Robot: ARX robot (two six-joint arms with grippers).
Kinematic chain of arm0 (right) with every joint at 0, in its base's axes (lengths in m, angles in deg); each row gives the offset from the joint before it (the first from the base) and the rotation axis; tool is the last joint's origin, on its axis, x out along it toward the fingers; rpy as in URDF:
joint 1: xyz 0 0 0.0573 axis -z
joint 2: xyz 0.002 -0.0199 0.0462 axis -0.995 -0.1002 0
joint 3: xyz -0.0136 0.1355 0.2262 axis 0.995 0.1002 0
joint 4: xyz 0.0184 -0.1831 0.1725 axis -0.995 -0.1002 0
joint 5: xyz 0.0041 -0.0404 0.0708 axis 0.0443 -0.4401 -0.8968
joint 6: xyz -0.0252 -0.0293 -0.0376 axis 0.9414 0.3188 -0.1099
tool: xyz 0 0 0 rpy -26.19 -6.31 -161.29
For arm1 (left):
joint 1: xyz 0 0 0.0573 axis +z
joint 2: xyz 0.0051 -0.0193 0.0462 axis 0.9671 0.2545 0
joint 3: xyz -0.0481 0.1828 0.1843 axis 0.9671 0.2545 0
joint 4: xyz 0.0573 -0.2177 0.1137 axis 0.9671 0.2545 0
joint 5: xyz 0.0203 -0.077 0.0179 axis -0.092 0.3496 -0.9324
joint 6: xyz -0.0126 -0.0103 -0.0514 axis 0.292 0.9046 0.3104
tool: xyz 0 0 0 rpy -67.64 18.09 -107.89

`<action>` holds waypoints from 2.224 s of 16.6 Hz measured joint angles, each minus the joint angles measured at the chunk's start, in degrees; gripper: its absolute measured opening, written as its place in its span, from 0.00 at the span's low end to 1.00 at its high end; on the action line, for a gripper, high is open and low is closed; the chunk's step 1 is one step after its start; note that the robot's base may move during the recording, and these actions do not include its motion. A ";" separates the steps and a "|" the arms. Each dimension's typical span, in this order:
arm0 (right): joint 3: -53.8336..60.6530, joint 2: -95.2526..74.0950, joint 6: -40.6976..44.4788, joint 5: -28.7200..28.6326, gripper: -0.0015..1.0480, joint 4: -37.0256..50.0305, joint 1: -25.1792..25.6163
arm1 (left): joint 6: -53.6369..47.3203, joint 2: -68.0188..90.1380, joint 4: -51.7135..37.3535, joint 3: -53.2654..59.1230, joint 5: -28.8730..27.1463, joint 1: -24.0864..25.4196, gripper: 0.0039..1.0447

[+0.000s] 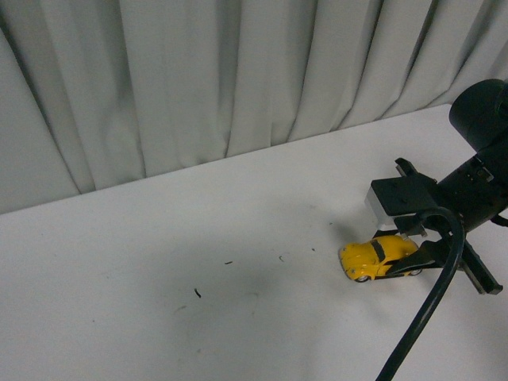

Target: Wind up and store yellow beetle toy

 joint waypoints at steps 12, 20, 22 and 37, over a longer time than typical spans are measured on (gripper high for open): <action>0.79 -0.15 -0.31 0.22 0.93 0.59 -0.20 | 0.00 0.00 0.00 0.00 0.00 0.00 0.94; 0.87 -0.09 -0.31 0.44 0.93 1.33 -0.96 | 0.00 0.00 0.02 0.00 0.00 0.00 0.94; 0.90 -0.02 -0.31 0.48 0.93 1.44 -1.25 | 0.00 0.00 0.02 0.00 0.00 0.00 0.94; -5.60 13.84 -9.77 -3.85 0.93 9.18 -7.74 | 0.00 0.00 0.00 0.00 0.00 0.00 0.94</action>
